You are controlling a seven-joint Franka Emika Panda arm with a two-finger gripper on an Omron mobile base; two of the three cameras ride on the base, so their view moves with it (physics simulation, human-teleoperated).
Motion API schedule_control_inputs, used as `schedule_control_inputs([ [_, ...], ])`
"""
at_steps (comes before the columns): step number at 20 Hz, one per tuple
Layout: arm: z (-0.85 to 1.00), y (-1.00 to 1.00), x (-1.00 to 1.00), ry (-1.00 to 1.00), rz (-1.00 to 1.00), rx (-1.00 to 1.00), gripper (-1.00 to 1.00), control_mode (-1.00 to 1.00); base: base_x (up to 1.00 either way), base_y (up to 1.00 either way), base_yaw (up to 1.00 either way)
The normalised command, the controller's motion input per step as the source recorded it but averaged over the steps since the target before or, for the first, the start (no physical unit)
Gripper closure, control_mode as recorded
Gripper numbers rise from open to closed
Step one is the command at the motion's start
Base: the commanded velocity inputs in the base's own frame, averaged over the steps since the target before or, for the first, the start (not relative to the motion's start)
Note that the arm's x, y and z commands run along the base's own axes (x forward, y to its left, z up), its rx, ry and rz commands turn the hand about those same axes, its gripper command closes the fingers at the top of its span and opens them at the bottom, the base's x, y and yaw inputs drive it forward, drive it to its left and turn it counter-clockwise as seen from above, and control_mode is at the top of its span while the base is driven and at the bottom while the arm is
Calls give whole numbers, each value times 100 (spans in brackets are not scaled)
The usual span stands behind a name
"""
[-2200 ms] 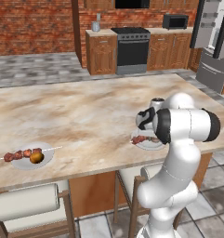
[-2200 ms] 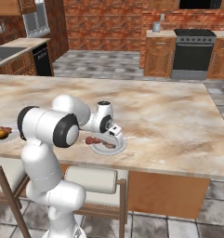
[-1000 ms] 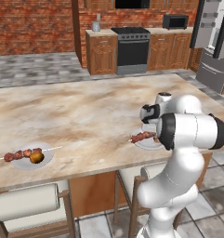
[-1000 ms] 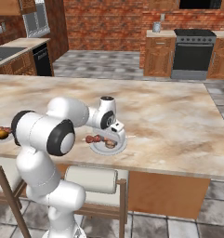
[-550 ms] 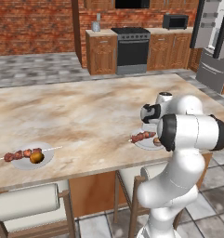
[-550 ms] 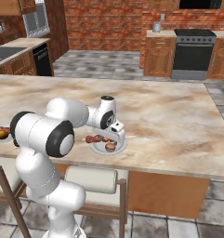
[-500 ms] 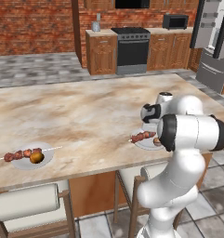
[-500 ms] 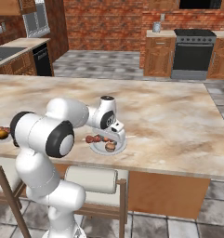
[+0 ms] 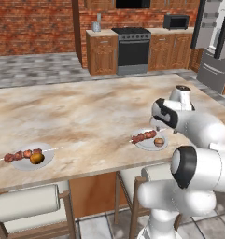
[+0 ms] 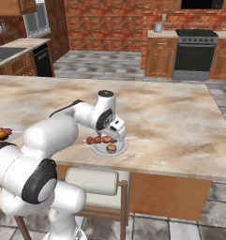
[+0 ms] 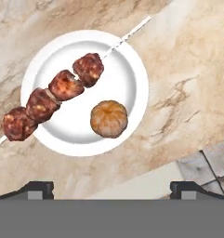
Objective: Pick up the mango and tangerine from the fridge and place one fruit on each plate on the dining counter.
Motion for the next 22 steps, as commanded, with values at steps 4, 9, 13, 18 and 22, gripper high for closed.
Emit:
schedule_control_inputs([
  [4, 79, 0, -100, -27, 1, 0, -100, -100, 0, 0, 0],
  [9, 84, 5, -95, -27, 0, 0, -100, -100, 0, 0, 0],
  [13, 78, 8, -95, -26, 0, 0, -100, -100, 0, 0, 0],
  [18, 77, 12, -91, -25, 0, 0, -100, -100, 0, 0, 0],
  [22, 71, 13, -90, -30, 0, 0, -100, -100, 0, 0, 0],
])
